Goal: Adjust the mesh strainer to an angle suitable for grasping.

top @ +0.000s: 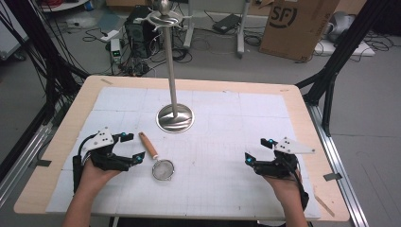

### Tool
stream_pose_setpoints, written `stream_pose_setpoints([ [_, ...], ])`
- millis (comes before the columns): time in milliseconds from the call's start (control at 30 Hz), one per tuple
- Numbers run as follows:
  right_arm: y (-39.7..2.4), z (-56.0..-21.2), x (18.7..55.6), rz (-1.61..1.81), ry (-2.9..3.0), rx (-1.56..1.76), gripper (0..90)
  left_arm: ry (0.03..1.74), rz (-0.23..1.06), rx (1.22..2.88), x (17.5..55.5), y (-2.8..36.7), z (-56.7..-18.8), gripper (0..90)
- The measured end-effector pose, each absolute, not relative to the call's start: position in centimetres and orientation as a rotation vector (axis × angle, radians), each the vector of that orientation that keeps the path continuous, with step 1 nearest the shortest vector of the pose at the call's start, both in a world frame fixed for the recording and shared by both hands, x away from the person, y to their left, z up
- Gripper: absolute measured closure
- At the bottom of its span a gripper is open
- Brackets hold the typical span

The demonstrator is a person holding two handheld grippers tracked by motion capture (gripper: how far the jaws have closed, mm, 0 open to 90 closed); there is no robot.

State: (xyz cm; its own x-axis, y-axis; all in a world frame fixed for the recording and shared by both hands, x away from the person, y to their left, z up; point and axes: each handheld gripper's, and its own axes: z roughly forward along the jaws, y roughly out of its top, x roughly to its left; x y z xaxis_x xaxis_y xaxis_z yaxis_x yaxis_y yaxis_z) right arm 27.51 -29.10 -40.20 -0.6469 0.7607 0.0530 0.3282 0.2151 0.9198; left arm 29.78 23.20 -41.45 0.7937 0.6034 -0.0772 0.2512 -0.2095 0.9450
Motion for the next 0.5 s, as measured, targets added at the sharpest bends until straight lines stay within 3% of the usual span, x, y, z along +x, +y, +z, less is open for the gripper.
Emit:
stream_pose_setpoints([
  [500, -29.28, -40.33, 27.33, 1.414, 2.090, 1.015, 15.0, 0.691, 0.370, 1.805, 29.97, 22.96, -41.67, 15.2],
])
